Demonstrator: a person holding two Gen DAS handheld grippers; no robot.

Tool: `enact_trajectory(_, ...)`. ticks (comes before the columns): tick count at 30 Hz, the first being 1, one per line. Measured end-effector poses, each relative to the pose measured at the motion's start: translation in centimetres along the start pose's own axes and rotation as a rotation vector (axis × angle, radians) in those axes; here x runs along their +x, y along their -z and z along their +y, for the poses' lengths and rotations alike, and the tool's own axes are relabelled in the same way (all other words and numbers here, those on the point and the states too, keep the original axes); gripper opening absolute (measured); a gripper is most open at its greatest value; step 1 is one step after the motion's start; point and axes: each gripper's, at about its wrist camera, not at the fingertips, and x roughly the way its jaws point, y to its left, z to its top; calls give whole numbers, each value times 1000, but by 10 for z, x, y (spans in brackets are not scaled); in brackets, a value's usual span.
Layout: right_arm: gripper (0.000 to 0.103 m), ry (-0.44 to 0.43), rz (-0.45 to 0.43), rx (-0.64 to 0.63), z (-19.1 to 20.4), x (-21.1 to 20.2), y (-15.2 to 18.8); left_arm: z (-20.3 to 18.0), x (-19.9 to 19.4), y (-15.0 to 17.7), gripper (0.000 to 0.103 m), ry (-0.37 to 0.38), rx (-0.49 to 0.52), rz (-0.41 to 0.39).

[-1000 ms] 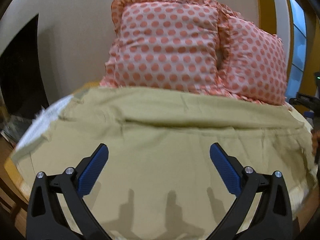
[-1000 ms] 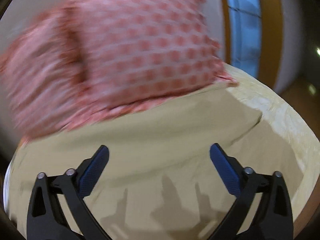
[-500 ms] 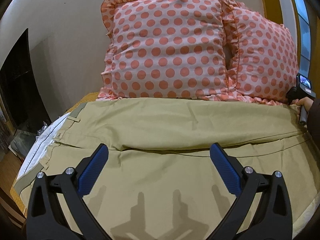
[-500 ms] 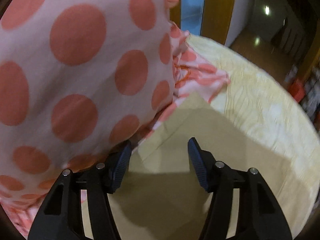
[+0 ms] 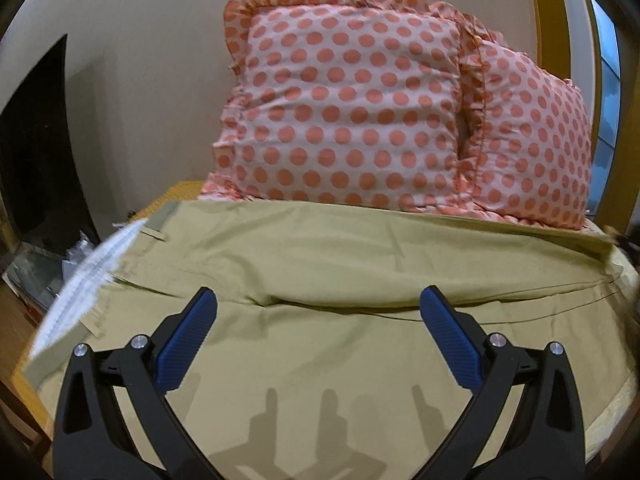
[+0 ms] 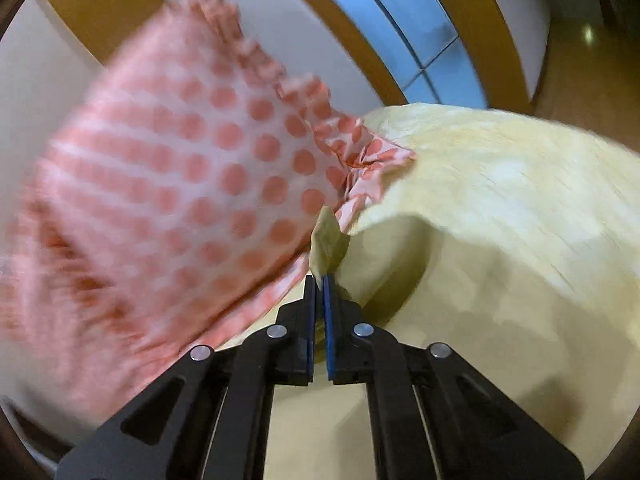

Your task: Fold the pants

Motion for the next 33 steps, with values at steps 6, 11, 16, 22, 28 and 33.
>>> enact_trajectory(6, 5, -23, 104, 77, -31, -56, 55, 26, 4, -20, 101, 41, -49, -42)
enact_trajectory(11, 43, -8, 171, 148, -41, -67, 70, 40, 35, -36, 101, 95, -94, 16)
enact_trajectory(16, 44, 34, 133, 127, -41, -70, 78, 51, 73, -44, 101, 168, -203, 112)
enact_trajectory(22, 1, -147, 16, 156, -55, -81, 66, 54, 121, -63, 101, 237, -295, 193)
enact_trajectory(28, 1, -253, -54, 129, -44, -103, 41, 50, 173, -69, 100, 218, -370, 336)
enact_trajectory(33, 1, -261, -60, 126, -45, -105, 37, 44, 218, -69, 74, 180, -418, 402)
